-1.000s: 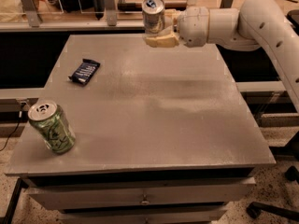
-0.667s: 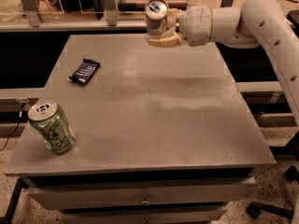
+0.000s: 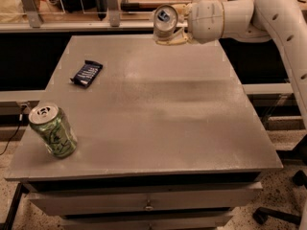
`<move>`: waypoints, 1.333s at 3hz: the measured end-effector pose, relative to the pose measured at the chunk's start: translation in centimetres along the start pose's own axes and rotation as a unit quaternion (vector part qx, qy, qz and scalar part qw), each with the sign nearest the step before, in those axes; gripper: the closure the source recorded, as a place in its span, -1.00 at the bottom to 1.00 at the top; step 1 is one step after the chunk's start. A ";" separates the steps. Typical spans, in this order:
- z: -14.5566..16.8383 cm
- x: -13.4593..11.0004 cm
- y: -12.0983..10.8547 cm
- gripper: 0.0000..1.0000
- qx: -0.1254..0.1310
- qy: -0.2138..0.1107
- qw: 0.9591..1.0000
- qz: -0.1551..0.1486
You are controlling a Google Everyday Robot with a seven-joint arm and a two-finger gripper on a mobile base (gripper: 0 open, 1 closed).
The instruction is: Move redbull can near green can
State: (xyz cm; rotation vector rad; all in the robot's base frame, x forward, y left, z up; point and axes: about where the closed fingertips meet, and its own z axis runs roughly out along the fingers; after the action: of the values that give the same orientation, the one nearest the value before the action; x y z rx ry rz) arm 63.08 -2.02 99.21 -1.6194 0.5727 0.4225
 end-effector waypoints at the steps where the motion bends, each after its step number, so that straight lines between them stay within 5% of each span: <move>1: 0.0 0.0 0.0 1.00 0.000 0.000 1.000 0.000; 3: -0.1 -0.2 -0.1 1.00 0.009 0.002 0.997 -0.082; 4: 0.0 -0.2 -0.1 1.00 0.008 0.001 0.997 -0.079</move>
Offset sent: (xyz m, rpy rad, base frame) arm -0.0116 -0.0331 0.0141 0.0319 -0.7077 -0.0592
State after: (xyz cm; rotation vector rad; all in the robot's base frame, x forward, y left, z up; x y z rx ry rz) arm 62.96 -1.98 99.39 -1.6368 0.4445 0.2979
